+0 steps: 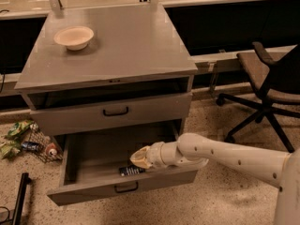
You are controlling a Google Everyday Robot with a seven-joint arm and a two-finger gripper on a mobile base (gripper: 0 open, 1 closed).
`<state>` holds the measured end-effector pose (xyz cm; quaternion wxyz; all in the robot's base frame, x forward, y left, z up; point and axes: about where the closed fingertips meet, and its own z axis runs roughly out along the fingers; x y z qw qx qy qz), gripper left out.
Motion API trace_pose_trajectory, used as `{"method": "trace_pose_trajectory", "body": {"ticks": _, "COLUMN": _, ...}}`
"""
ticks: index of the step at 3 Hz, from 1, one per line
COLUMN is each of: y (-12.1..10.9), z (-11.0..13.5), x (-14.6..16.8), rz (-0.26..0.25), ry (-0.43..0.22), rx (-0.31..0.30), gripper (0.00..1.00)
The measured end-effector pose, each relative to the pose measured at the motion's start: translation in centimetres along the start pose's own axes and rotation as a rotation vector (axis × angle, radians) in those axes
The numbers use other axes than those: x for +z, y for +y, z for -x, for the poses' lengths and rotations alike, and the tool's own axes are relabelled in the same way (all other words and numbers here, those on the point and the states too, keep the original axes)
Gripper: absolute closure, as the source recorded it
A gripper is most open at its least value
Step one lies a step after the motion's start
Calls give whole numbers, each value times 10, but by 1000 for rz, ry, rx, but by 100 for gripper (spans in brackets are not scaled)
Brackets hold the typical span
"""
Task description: Place rxbar blueberry into middle drawer
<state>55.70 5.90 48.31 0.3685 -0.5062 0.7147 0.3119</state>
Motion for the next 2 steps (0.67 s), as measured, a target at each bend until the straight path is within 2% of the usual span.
{"method": "trace_pose_trajectory", "body": {"ticks": 1, "y": 30, "z": 20, "x": -66, "rz": 1, "ry": -66, "rx": -55, "gripper": 100}}
{"method": "trace_pose_trajectory", "body": {"ticks": 2, "y": 24, "z": 12, "x": -69, "rz": -18, "ry": -62, "rx": -35, "gripper": 83}}
